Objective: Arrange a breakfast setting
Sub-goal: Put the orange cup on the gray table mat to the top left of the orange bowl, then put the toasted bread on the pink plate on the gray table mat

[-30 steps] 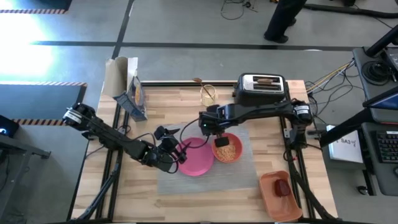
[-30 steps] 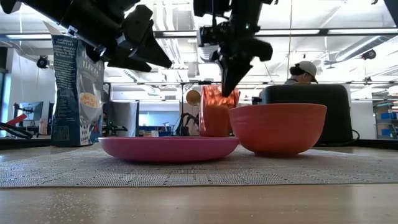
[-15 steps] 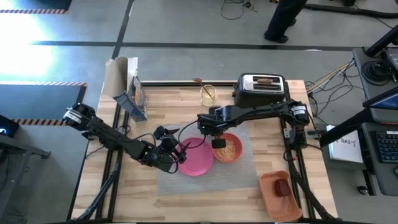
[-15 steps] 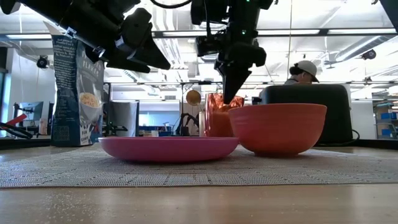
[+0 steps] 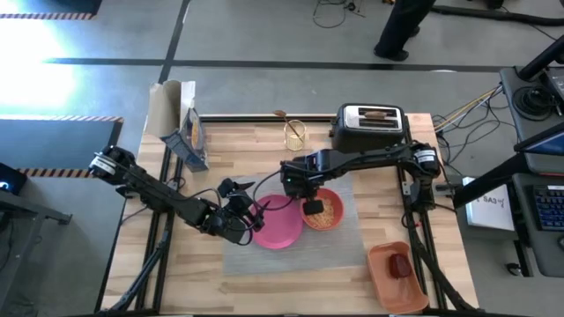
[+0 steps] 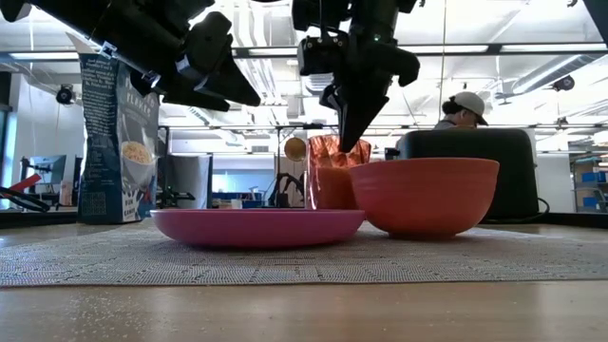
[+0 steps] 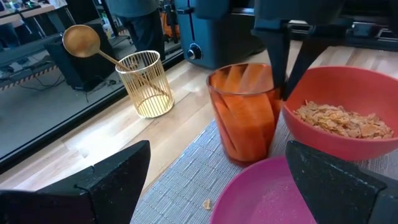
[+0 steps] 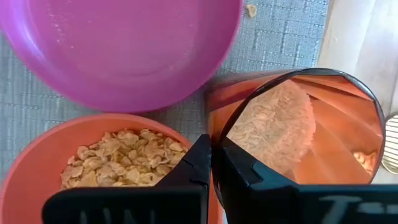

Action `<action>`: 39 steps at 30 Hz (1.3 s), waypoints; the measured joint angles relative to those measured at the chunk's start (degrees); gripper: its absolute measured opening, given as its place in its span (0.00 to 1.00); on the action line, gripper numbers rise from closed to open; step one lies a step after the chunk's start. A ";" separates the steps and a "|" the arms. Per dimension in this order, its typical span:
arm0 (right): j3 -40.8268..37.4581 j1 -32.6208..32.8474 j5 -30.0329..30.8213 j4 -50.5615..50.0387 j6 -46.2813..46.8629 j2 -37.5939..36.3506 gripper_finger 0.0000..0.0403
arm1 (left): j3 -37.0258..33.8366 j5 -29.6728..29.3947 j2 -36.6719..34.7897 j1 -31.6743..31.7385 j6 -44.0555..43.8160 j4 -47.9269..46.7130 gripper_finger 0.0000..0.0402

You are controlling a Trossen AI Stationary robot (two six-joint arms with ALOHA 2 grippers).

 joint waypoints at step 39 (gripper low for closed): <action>-0.30 13.72 4.64 -32.37 57.39 -19.13 0.33 | 0.00 -0.42 -3.74 0.07 5.30 -1.03 0.89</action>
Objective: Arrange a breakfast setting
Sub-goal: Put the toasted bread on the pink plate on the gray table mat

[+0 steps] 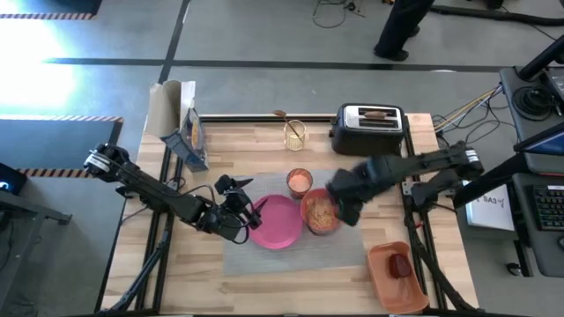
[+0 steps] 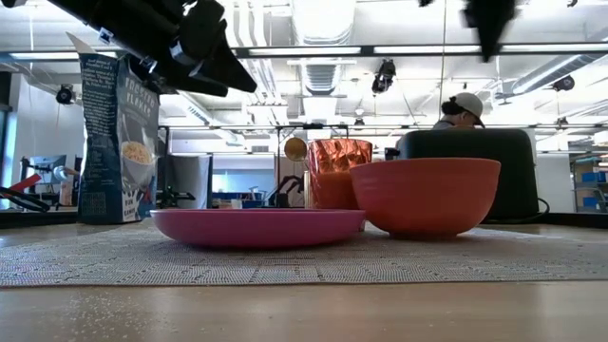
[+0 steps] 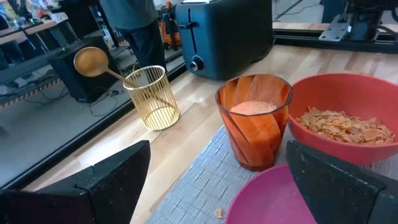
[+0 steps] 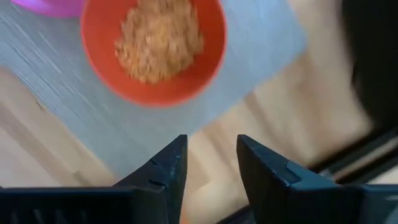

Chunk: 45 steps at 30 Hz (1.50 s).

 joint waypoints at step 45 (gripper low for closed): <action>-17.81 17.03 -2.76 -1.00 40.21 -10.83 0.55 | 1.29 13.11 -4.56 4.24 18.22 2.38 0.89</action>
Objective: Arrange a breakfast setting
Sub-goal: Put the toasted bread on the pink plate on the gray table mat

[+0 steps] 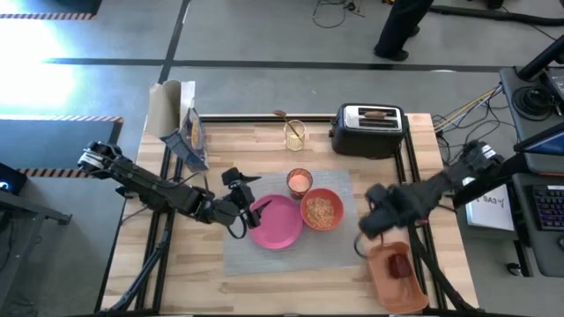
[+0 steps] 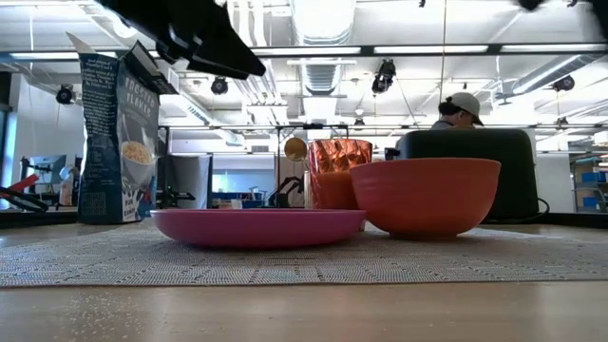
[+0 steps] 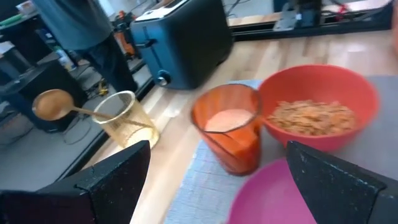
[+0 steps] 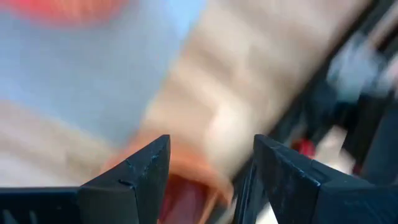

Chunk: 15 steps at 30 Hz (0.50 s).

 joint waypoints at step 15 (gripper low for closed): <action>0.01 -42.83 20.75 0.74 -53.39 -8.43 0.55 | 0.04 1.20 0.00 4.63 1.61 1.65 0.89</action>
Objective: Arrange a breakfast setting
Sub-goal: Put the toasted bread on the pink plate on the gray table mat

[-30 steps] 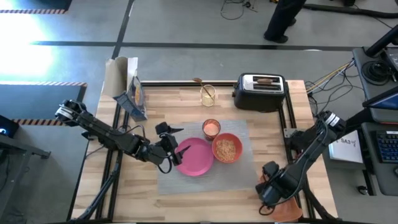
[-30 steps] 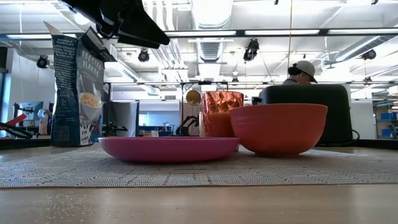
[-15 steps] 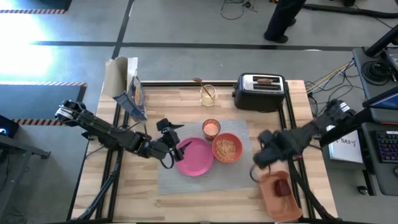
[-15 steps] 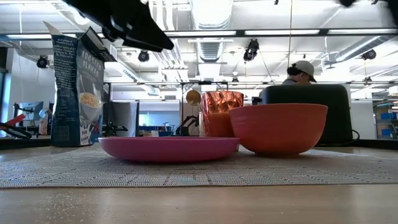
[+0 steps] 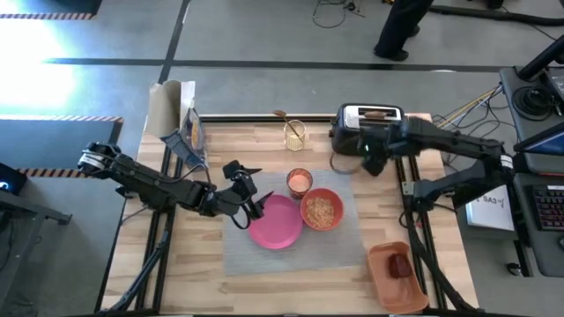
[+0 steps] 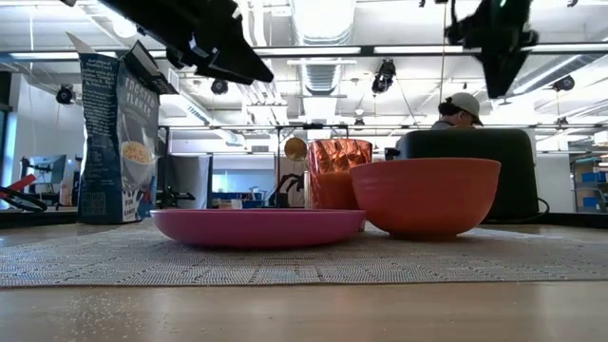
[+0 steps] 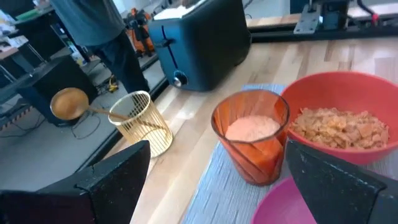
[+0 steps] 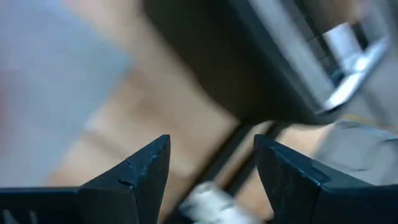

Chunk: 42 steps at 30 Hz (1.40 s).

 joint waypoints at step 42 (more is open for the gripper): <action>16.77 -32.44 1.52 8.99 -39.35 21.41 0.55 | 0.01 -5.70 -1.73 2.12 1.75 -2.05 0.89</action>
